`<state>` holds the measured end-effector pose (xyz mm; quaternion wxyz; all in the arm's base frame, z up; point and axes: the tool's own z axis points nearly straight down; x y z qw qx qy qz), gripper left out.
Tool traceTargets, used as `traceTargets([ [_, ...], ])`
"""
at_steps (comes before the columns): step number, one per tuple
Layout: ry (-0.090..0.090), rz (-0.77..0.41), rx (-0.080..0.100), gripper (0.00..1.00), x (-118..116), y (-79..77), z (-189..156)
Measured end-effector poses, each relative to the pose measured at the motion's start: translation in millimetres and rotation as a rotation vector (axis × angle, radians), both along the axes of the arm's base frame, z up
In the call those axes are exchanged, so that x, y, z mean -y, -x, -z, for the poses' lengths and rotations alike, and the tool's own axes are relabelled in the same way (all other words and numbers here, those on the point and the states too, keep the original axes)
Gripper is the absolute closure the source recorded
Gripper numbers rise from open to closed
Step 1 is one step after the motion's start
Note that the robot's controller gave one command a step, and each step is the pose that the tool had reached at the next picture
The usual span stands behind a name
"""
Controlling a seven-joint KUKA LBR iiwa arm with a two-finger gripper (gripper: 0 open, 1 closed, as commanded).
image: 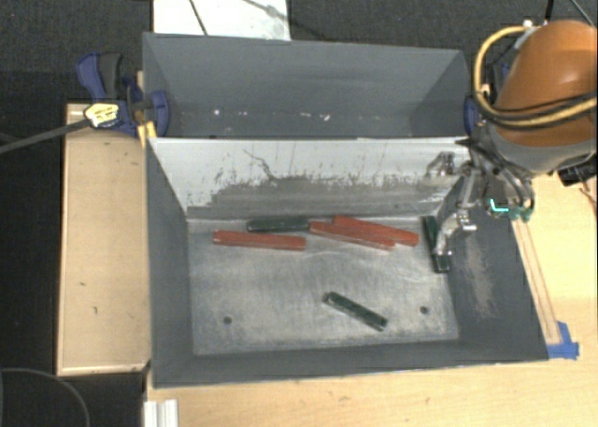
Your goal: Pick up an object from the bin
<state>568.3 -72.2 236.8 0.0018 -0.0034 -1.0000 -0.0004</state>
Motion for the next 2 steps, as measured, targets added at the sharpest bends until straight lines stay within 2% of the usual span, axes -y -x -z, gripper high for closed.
traceTargets([
  [1,0.001,-0.002,0.008,0.0,-0.2,-1.5,-4.0],
  [2,0.002,-0.012,0.014,0.0,-5.7,8.7,42.1],
])
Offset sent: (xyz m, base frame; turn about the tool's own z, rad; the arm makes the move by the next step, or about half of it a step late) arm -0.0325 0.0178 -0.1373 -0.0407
